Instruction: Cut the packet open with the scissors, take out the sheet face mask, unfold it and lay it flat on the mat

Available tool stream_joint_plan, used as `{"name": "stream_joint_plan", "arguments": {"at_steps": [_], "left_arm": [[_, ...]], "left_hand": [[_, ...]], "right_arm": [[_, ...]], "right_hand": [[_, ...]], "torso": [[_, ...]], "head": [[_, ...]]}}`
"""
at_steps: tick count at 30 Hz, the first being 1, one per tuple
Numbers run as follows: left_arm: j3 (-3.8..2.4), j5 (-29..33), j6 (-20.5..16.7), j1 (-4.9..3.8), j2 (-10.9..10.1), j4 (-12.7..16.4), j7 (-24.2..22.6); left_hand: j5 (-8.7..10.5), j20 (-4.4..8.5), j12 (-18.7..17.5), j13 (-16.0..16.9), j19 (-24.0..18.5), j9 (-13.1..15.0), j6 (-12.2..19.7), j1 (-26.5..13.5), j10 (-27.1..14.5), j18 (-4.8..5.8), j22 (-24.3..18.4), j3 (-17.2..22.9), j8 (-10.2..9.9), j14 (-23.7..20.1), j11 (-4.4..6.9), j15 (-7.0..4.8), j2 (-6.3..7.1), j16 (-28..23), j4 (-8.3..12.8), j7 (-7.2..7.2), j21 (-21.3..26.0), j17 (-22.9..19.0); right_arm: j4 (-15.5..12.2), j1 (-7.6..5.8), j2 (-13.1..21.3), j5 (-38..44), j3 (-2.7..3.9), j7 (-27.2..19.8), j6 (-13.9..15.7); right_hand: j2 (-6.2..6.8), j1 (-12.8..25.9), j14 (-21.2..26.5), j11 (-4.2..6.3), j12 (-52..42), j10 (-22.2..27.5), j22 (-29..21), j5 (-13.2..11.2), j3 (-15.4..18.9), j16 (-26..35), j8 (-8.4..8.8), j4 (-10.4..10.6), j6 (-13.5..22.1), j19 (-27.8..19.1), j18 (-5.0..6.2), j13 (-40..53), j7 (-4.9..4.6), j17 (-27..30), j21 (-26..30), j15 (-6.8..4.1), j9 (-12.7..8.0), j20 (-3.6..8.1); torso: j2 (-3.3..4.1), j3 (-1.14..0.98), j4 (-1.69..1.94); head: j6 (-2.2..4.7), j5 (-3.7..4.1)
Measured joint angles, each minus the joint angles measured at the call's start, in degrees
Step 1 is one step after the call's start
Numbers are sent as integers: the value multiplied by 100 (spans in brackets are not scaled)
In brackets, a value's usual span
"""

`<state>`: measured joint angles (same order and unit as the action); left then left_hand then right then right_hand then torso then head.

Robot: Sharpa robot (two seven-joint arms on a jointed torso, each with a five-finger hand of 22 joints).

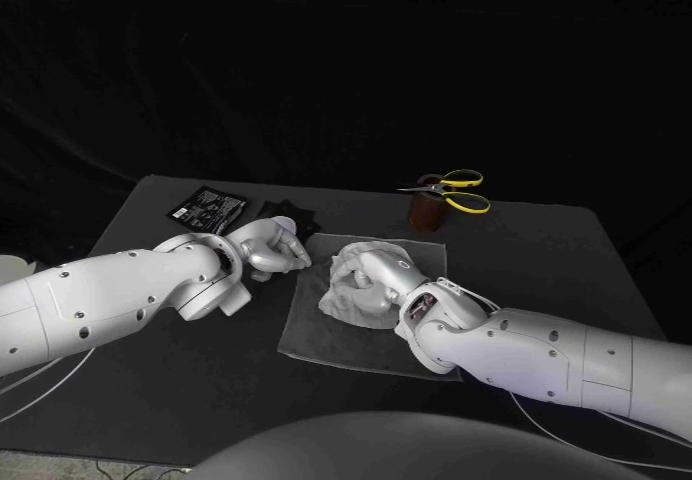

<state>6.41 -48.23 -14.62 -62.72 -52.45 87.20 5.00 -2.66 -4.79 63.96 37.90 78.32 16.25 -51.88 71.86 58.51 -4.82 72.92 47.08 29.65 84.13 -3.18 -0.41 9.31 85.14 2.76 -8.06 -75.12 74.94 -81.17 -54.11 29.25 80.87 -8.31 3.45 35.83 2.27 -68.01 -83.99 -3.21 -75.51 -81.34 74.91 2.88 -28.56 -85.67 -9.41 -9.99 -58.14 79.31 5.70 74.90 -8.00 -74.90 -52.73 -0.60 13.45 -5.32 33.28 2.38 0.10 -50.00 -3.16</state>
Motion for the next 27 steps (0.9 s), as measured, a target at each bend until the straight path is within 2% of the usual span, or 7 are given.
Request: {"name": "stream_joint_plan", "arguments": {"at_steps": [5,9,13,19,27], "left_arm": [[4,-78,-81,32,-42,11,-3],[4,96,-246,40,-66,-11,-56],[2,502,-444,44,-79,-38,-139],[0,1019,-649,46,-82,-56,-253],[-1,1360,-783,47,-76,-51,-350]], "left_hand": [[0,0,65,107,0,19,2,2,73,0,0,-7,10,1,11,-1,-2,0,-7,2,0,0],[0,0,103,170,0,28,30,25,111,1,-7,11,11,1,11,-1,-25,0,-25,20,0,0],[0,-1,106,189,0,30,61,25,123,2,-35,11,32,1,0,-1,-25,0,-24,12,0,0],[0,-1,128,200,0,30,90,24,132,2,-40,27,43,1,-9,-1,-26,0,-40,1,0,0],[0,-1,128,225,-1,30,90,24,132,3,-42,27,43,0,-10,0,-26,0,-40,1,1,0]], "right_arm": [[-36,5,-21,25,0,88,-121],[67,-21,-119,107,2,143,-375],[232,-84,-271,235,8,152,-725],[485,-140,-496,450,8,145,-1201],[716,-184,-694,657,7,137,-1510]], "right_hand": [[33,-40,-4,9,0,-8,2,0,-100,-18,3,-100,24,0,-1,1,-22,0,0,-3,-11,0],[38,-193,-5,-24,-86,-41,4,58,-282,-40,122,-282,194,0,-1,3,-87,-1,-92,-5,-74,0],[51,-234,-5,-26,-169,-87,4,58,-364,-60,213,-364,315,20,-3,5,-44,-2,-169,-4,-111,20],[53,-236,-5,10,-216,-125,3,58,-401,-83,214,-401,340,21,-4,5,-31,-6,-196,-4,-116,21],[53,-235,16,24,-254,-139,0,57,-401,-105,213,-401,303,41,-5,3,7,-5,-253,-24,-116,41]], "torso": [[4,0,-1],[5,3,-1],[9,7,3],[10,13,8],[9,16,8]], "head": [[0,-33],[0,-63],[0,-99],[0,-149],[0,-211]]}}
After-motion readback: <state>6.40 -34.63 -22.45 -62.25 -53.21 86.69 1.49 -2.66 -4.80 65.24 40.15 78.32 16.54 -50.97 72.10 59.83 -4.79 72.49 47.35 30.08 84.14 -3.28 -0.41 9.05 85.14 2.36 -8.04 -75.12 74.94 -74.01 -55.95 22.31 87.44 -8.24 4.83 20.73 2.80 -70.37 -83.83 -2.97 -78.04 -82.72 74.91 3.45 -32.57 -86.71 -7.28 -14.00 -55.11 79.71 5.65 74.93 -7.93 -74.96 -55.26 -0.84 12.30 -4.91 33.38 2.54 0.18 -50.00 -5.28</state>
